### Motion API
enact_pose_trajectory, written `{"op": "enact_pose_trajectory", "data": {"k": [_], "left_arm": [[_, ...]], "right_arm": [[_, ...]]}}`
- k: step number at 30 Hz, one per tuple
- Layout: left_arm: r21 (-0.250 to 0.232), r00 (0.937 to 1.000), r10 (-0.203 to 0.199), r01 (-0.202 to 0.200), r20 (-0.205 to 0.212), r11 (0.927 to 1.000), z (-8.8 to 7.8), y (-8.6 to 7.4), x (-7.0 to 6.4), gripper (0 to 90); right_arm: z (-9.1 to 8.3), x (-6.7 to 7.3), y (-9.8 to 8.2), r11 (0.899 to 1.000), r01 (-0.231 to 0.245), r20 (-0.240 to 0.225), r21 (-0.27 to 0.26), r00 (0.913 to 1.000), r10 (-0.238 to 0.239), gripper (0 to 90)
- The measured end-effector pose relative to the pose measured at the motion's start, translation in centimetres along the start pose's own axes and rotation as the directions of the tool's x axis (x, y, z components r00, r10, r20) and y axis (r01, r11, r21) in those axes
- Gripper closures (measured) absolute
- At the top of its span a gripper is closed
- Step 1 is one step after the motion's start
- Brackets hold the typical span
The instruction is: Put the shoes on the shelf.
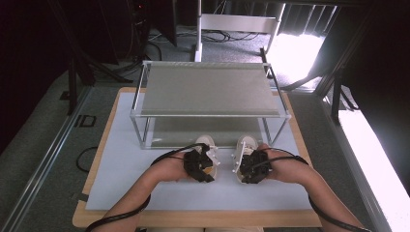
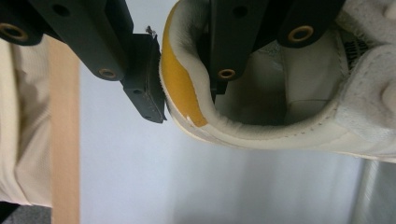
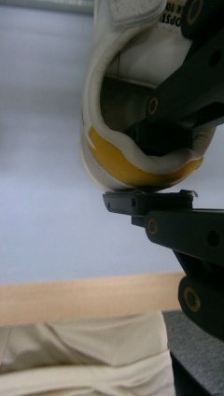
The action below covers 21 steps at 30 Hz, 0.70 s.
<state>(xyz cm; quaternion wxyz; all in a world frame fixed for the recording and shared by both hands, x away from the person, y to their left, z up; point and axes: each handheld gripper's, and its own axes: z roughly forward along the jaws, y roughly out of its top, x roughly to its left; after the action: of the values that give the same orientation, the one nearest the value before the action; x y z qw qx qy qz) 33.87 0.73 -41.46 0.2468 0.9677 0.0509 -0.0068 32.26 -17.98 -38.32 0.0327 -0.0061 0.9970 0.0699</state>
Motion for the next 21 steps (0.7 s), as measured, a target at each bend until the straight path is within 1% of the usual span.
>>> {"op": "enact_pose_trajectory", "data": {"k": [2, 3, 4, 5, 7, 8, 9, 10, 11, 12, 13, 14, 15, 16, 17, 18, 19, 20, 21], "left_arm": [[-0.016, 0.9999, 0.009, -0.009, 0.005, 0.9998, 0.1, 0.5, 0.4, 75.2], [-0.018, 0.9997, 0.024, -0.024, 0.004, 0.9996, 0.2, 0.9, 0.7, 75.3], [-0.030, 0.9998, 0.019, -0.019, 0.007, 0.9994, 0.3, 1.2, 0.9, 75.2], [-0.039, 0.9997, 0.021, -0.021, 0.011, 0.9990, 0.4, 1.5, 1.2, 75.2], [-0.050, 0.9998, 0.022, -0.022, 0.001, 0.9985, 0.7, 2.0, 1.7, 75.2], [-0.053, 0.9994, 0.034, -0.034, -0.008, 0.9980, 0.9, 2.2, 2.0, 75.1], [-0.058, 0.9992, 0.035, -0.036, -0.020, 0.9977, 1.1, 2.3, 2.5, 75.1], [-0.068, 0.9991, 0.038, -0.039, -0.018, 0.9969, 1.2, 2.4, 2.7, 75.2], [-0.084, 0.9991, 0.039, -0.041, -0.016, 0.9956, 1.3, 2.4, 3.0, 75.1], [-0.086, 0.9984, 0.054, -0.055, -0.017, 0.9948, 1.4, 2.5, 3.4, 75.2], [-0.086, 0.9984, 0.054, -0.055, -0.017, 0.9948, 1.4, 2.5, 3.4, 75.1], [-0.100, 0.9978, 0.066, -0.067, -0.012, 0.9927, 1.9, 2.5, 3.8, 75.1], [-0.091, 0.9964, 0.081, -0.083, -0.026, 0.9924, 2.0, 2.5, 4.1, 75.2], [-0.062, 0.9930, 0.114, -0.116, -0.030, 0.9913, 2.0, 2.6, 4.5, 75.1], [-0.056, 0.9926, 0.117, -0.119, -0.032, 0.9913, 2.1, 2.6, 4.8, 75.0], [-0.053, 0.9918, 0.122, -0.124, -0.040, 0.9909, 2.2, 2.7, 5.1, 74.8], [-0.062, 0.9935, 0.107, -0.109, -0.040, 0.9921, 2.4, 2.8, 5.3, 74.8], [-0.058, 0.9921, 0.118, -0.121, -0.041, 0.9910, 2.5, 2.8, 5.7, 74.9], [-0.055, 0.9925, 0.116, -0.118, -0.038, 0.9915, 2.5, 2.8, 6.1, 74.8]], "right_arm": [[0.0, -0.5, 0.0, 1.000, -0.001, 0.004, -0.002, 1.0000, 0.001, 74.9], [0.0, -0.9, -0.1, 1.000, -0.003, 0.003, -0.013, 1.0000, 0.003, 74.8], [0.0, -1.4, -0.2, 1.000, -0.001, 0.002, -0.031, 1.0000, 0.002, 74.9], [0.0, -1.8, -0.3, 0.999, -0.011, -0.007, -0.048, 0.9999, 0.010, 74.8], [0.2, -2.7, -0.4, 0.997, -0.028, -0.008, -0.074, 0.9996, 0.028, 74.8], [0.3, -3.0, -0.5, 0.997, -0.029, -0.007, -0.077, 0.9996, 0.029, 74.7], [0.4, -3.2, -0.5, 0.996, -0.039, -0.002, -0.078, 0.9992, 0.039, 74.7], [0.6, -3.6, -0.5, 0.997, -0.030, 0.002, -0.078, 0.9995, 0.031, 74.7], [0.7, -3.7, -0.5, 0.997, -0.039, 0.003, -0.072, 0.9992, 0.039, 74.6], [0.9, -4.1, -0.5, 0.997, -0.033, 0.008, -0.075, 0.9994, 0.033, 74.6], [0.9, -4.1, -0.5, 0.997, -0.033, 0.008, -0.075, 0.9994, 0.033, 74.6], [1.0, -4.4, -0.6, 0.997, -0.035, 0.005, -0.075, 0.9994, 0.035, 74.3], [1.3, -4.5, -0.5, 0.988, -0.114, -0.007, -0.107, 0.9935, 0.114, 74.2], [1.3, -4.9, -0.6, 0.990, -0.092, -0.009, -0.105, 0.9957, 0.092, 73.9], [1.4, -5.5, -0.6, 0.993, -0.057, 0.019, -0.107, 0.9981, 0.059, 73.7], [1.6, -6.3, -0.6, 0.995, -0.013, 0.026, -0.103, 0.9995, 0.016, 73.7], [1.6, -6.3, -0.6, 0.995, -0.013, 0.026, -0.103, 0.9995, 0.016, 73.7], [1.6, -6.4, -0.5, 0.995, -0.025, 0.015, -0.092, 0.9995, 0.026, 73.8], [1.8, -6.8, -0.5, 0.996, -0.012, 0.024, -0.092, 0.9996, 0.015, 74.0]]}}
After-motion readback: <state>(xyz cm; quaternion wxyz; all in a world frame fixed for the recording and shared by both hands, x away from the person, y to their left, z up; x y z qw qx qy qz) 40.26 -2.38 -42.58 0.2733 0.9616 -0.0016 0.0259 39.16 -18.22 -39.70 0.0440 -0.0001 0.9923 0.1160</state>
